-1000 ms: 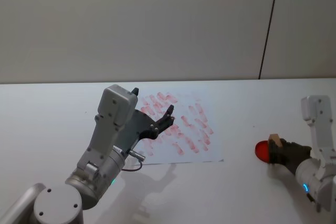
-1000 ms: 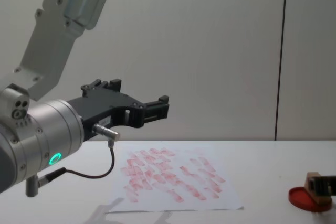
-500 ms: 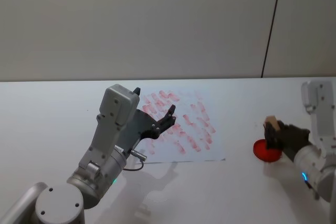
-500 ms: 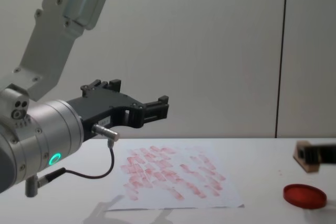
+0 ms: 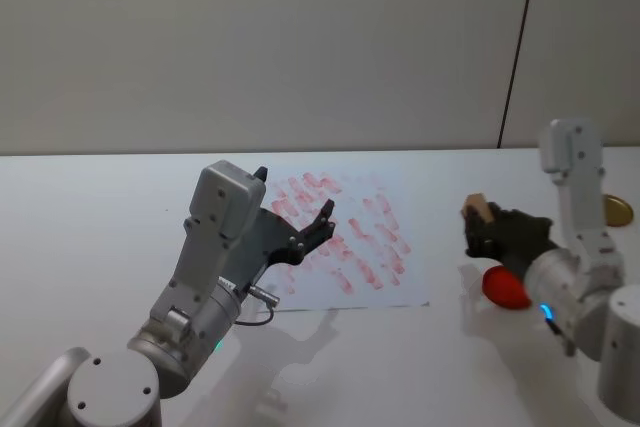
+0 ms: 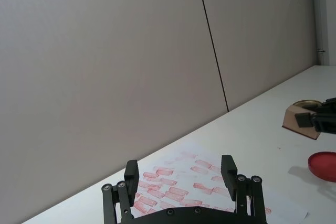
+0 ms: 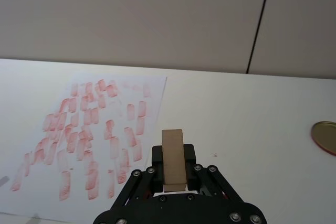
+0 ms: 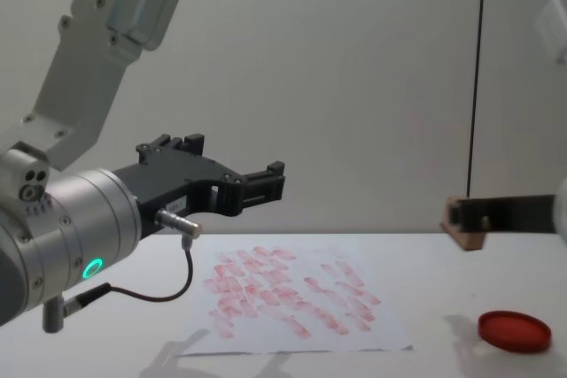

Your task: Use the one hand to pick up the stamp and affix it onto the A4 paper.

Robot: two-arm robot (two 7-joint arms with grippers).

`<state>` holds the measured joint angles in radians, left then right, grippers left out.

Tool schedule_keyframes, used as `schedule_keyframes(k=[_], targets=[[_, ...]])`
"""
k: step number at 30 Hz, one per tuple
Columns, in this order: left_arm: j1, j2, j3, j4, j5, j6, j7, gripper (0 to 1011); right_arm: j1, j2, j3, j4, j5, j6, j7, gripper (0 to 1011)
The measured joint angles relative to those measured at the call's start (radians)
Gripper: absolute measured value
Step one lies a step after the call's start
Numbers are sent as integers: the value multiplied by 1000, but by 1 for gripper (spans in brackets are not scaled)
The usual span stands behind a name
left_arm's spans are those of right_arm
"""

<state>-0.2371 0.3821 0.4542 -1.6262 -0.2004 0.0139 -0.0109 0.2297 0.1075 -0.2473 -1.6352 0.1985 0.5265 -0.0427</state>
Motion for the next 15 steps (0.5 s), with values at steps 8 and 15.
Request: schedule_keyframes(k=[8,15], targets=[[0,0,0,0,0,0,0,993,51,-51,-26,83,-7,45,24,218],[0,0,0,0,0,0,0,993,120,-105,-50,220,-16,57,49,218]])
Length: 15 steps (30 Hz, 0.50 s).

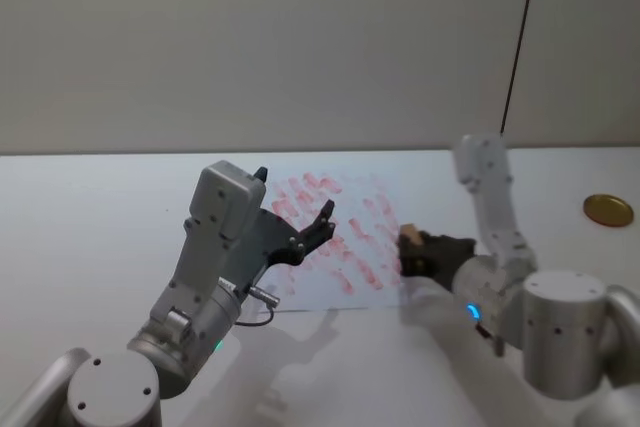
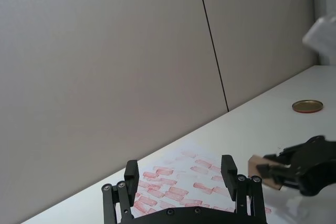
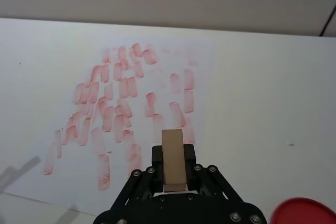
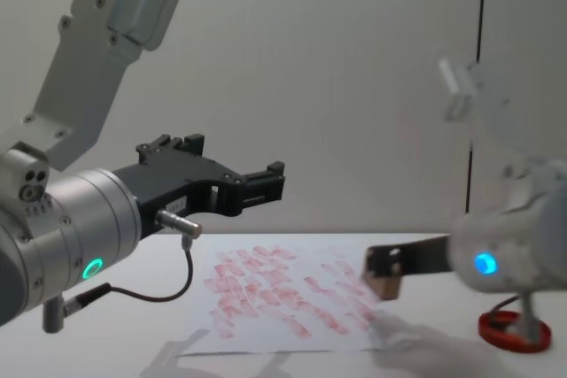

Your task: Use the one hand to pick up the stamp and affix it onto the A4 paper.

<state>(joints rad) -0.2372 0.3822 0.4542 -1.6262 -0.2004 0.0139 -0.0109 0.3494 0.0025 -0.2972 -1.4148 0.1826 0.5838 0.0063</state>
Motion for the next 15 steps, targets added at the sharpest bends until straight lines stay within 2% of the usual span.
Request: schedule_keyframes(k=[8,15], targets=[[0,0,0,0,0,0,0,993,82,-56,-23,161,-14,-10,27,218],[0,0,0,0,0,0,0,993,132,-86,-32,252,-25,-18,38,218]])
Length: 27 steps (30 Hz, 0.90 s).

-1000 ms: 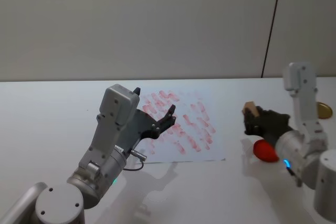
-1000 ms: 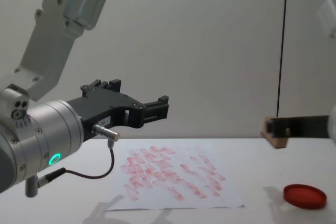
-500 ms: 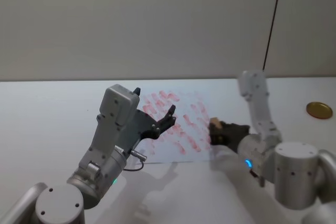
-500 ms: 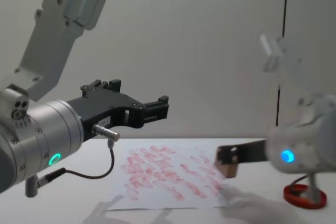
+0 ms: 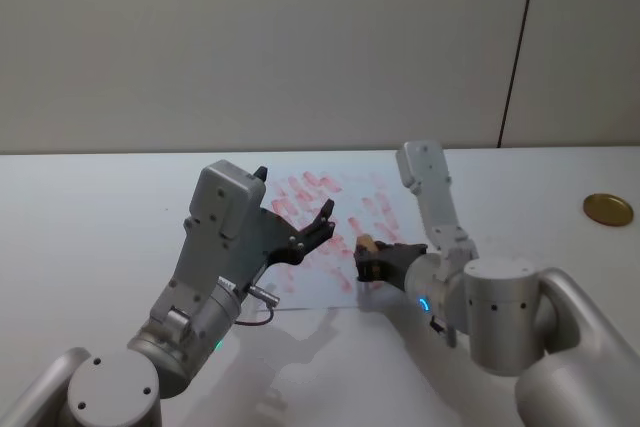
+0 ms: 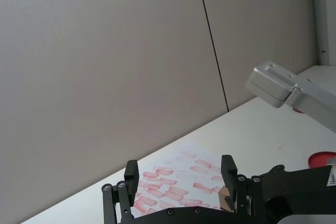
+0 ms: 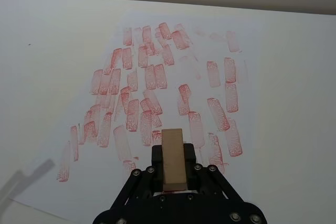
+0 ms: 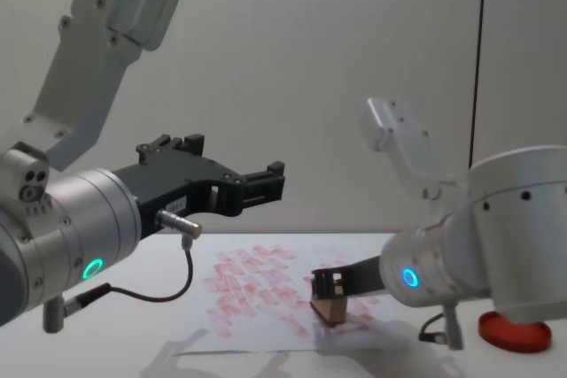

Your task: Use the one hand to pick up the stamp and affix it onto the A4 paper.

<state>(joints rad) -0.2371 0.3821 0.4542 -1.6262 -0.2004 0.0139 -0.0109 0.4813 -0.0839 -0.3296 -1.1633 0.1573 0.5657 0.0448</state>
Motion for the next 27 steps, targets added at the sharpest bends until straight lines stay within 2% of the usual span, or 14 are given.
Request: schedule_keyframes(k=[12,27], targets=[[0,0,0,0,0,0,0,993,61,-32,-2,94,-10,25,-9,218],[0,0,0,0,0,0,0,993,102,-53,1,161,-19,63,-14,218]])
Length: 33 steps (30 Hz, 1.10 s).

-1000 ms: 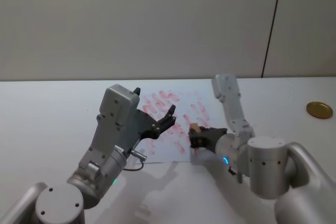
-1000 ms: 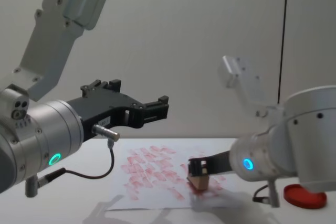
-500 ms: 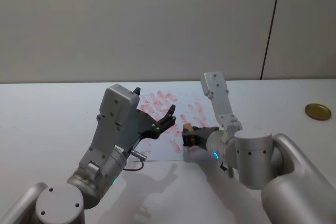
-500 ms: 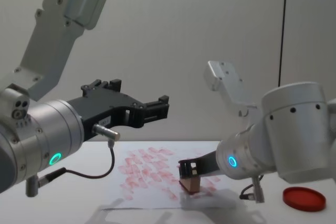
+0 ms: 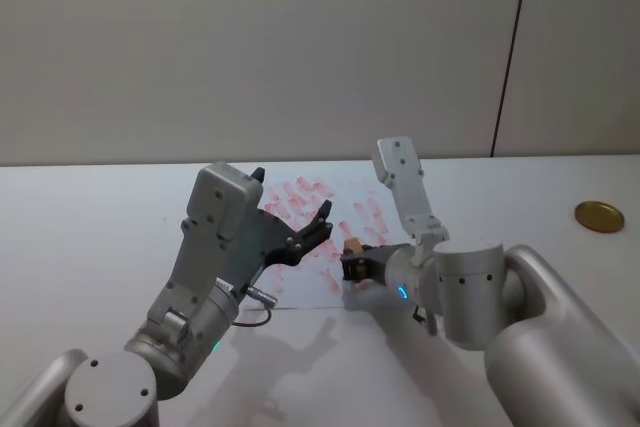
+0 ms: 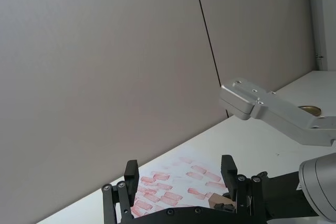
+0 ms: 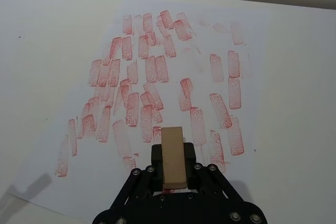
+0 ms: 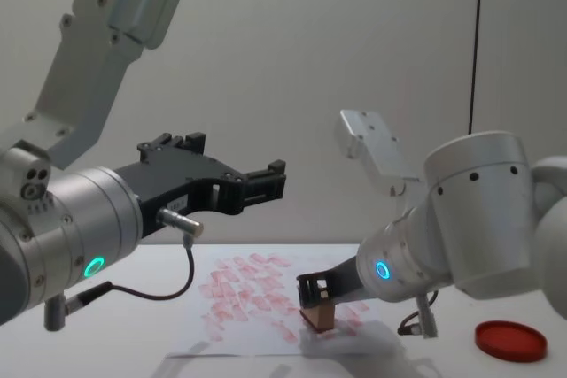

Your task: Use the one hand to pick up the stamp and affix it onto the A4 paper.

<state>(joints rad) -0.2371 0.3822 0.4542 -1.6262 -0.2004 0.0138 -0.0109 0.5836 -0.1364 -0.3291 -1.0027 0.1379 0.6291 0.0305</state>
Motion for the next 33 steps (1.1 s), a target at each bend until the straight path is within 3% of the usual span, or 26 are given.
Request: schedule_keyframes(k=[15,24,33], targets=[[0,0,0,0,0,0,0,993,1,-2,2,8,-10,4,6,218],[0,0,0,0,0,0,0,993,-30,9,-3,-54,-33,-28,8,218],[0,0,0,0,0,0,0,993,-72,29,-5,-163,-63,-75,5,218]])
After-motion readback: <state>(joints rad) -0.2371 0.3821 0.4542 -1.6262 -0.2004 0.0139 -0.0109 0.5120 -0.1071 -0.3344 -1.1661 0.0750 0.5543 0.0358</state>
